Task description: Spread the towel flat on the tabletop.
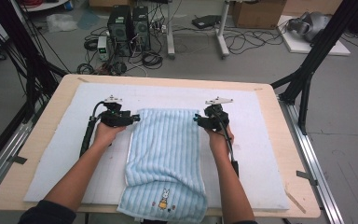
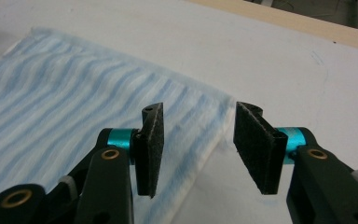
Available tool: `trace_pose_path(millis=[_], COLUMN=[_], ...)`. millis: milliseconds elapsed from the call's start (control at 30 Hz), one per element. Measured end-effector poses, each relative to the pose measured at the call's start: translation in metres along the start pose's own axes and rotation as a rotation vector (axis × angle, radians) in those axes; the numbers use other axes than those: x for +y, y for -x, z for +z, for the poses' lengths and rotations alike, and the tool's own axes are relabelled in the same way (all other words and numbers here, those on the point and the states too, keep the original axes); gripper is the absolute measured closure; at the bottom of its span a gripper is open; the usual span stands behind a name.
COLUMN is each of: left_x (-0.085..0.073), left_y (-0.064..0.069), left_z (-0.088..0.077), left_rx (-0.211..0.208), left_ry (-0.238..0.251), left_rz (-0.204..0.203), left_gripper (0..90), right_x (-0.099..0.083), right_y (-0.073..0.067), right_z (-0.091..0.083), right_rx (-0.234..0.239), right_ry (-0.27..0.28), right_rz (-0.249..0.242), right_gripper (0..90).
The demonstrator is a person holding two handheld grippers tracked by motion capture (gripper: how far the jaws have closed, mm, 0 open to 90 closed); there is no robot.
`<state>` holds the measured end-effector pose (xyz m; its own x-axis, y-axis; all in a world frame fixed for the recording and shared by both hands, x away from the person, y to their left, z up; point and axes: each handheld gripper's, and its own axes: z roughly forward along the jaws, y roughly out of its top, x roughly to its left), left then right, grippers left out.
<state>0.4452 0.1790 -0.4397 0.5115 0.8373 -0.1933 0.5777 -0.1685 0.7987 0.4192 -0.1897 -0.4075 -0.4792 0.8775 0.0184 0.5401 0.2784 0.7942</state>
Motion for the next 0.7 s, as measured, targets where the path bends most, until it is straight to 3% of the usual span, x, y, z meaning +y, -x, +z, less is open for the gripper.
trace_pose_path(millis=[67, 167, 233, 267, 300, 367, 400, 467, 567, 600, 633, 700], left_x=[0.002, 0.003, 0.001, 0.000, 0.001, 0.002, 0.004, 0.010, 0.017, 0.018, 0.019, 0.020], left_y=[0.005, 0.013, 0.017, 0.019, 0.018, 0.016, 0.014, 0.006, -0.011, -0.015, -0.018, -0.022], left_z=[0.007, 0.018, 0.025, 0.025, 0.025, 0.026, 0.027, 0.027, 0.023, 0.020, 0.017, 0.012], left_rx=[0.045, 0.060, 0.061, 0.074, 0.072, 0.046, 0.052, 0.098, 0.184, 0.190, 0.182, 0.162], left_ry=[0.003, -0.025, -0.057, -0.049, -0.044, -0.038, -0.044, -0.035, 0.027, 0.050, 0.073, 0.086], left_rz=[0.050, 0.114, 0.134, 0.146, 0.142, 0.141, 0.145, 0.118, 0.063, 0.049, 0.025, -0.023], left_gripper=[43.2, 43.7, 48.3, 49.9, 55.2, 79.1, 84.7, 86.3, 86.9, 86.5, 83.1, 57.5], right_x=[-0.004, -0.011, -0.015, -0.017, -0.019, -0.022, -0.024, -0.026, -0.029, -0.029, -0.029, -0.028], right_y=[0.000, 0.002, 0.003, 0.004, 0.004, 0.004, 0.003, 0.002, 0.000, -0.001, -0.001, -0.002], right_z=[-0.008, -0.018, -0.022, -0.023, -0.024, -0.025, -0.024, -0.022, -0.018, -0.017, -0.017, -0.015], right_rx=[-0.001, 0.000, 0.001, 0.002, 0.004, 0.008, 0.015, 0.026, 0.021, 0.015, 0.018, 0.020], right_ry=[-0.004, 0.002, 0.003, 0.004, 0.002, -0.003, -0.004, -0.015, -0.028, -0.031, -0.026, -0.015], right_rz=[-0.015, -0.015, -0.009, -0.008, -0.006, -0.005, -0.004, 0.000, -0.011, -0.008, -0.004, 0.001], right_gripper=[51.1, 49.9, 49.3, 49.2, 49.1, 49.0, 48.9, 49.0, 49.6, 49.6, 49.6, 49.5])
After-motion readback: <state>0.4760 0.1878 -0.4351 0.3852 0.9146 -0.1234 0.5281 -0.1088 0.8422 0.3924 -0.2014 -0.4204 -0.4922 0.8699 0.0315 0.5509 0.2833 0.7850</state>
